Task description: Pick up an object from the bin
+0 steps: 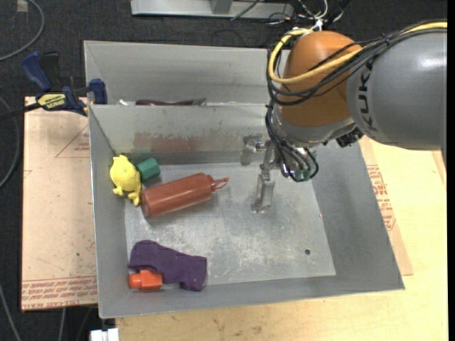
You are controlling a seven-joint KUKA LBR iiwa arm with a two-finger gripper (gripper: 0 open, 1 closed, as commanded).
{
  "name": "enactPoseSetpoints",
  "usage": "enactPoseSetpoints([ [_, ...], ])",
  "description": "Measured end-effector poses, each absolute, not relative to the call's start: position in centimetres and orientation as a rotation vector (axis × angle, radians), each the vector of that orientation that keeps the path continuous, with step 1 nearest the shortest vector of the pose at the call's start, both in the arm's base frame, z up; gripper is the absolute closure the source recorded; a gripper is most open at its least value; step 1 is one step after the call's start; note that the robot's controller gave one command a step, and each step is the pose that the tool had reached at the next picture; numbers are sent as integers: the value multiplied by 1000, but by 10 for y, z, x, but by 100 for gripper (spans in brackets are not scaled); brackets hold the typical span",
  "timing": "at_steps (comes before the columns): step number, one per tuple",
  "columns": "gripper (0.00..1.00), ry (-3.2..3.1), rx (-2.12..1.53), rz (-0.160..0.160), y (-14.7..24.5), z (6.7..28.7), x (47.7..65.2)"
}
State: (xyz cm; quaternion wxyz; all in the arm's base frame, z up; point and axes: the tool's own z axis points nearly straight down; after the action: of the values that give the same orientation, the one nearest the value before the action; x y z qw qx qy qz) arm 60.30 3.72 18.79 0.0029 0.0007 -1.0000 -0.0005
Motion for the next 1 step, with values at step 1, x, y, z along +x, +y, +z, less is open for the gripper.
enactPoseSetpoints([
  [1, 0, -3143, 1, -2, 37, 192, 605],
])
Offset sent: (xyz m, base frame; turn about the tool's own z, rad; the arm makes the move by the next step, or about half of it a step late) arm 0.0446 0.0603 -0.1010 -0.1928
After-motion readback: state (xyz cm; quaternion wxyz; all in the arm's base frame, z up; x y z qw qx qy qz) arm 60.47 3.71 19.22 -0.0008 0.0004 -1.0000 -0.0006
